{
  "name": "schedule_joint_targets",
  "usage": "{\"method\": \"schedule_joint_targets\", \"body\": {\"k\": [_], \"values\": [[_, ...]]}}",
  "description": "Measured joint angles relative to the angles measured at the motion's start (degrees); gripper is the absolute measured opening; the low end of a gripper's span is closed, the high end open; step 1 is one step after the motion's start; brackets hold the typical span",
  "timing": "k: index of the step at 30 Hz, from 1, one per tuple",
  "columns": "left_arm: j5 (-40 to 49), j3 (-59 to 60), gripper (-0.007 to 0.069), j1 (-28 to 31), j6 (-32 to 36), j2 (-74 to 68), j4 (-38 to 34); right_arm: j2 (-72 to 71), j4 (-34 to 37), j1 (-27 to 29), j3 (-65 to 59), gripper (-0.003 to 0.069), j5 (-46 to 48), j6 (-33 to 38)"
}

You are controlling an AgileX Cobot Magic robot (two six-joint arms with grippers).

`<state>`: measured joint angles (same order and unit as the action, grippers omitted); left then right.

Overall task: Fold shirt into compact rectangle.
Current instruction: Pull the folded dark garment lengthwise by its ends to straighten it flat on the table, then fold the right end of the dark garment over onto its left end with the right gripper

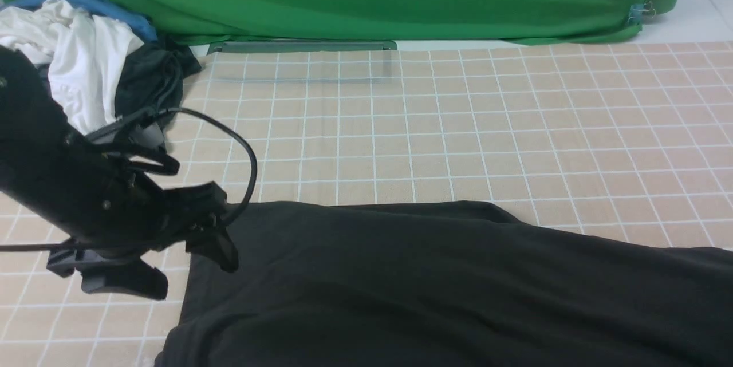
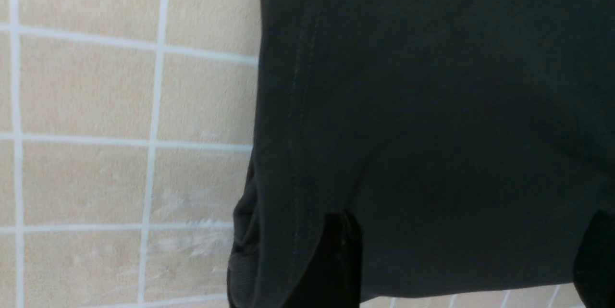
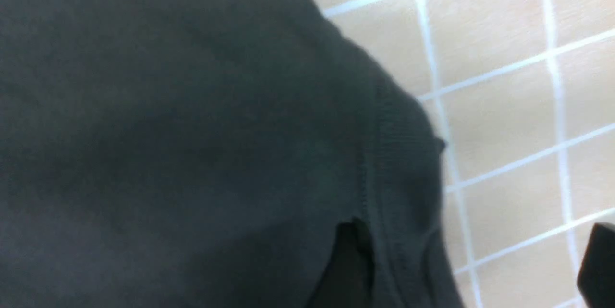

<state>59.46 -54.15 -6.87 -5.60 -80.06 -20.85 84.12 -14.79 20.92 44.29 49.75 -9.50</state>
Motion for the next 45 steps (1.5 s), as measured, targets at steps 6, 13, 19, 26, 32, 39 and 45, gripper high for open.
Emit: {"method": "schedule_joint_targets", "body": {"k": [6,13,19,26,32,39,45], "values": [[0.38,-0.48,0.0564,0.00,-0.12,0.06,0.00,7.23,1.75,0.00,0.00,0.0609,-1.75,1.30],[0.44,-0.48,0.0549,0.00,-0.12,0.06,0.05,11.70,2.27,0.00,1.16,0.0579,-2.55,4.03],[0.44,-0.48,0.0539,0.00,-0.17,0.06,0.24,13.30,5.83,0.00,2.23,0.0370,-1.24,7.99],[1.10,-0.48,0.0539,0.00,-0.46,0.17,0.38,14.38,4.71,-0.06,4.07,0.0091,1.19,8.35],[1.26,-0.48,0.0539,0.00,-0.67,2.07,1.18,16.04,-6.72,-0.40,7.55,0.0091,4.49,-1.53],[1.24,-0.54,0.0539,0.00,-1.34,3.17,2.42,14.68,-15.06,0.06,14.12,0.0091,10.05,-5.56],[1.23,-1.06,0.0504,0.00,-0.31,3.24,2.36,8.45,-12.38,-3.55,18.61,0.0091,15.70,-6.05]]}}
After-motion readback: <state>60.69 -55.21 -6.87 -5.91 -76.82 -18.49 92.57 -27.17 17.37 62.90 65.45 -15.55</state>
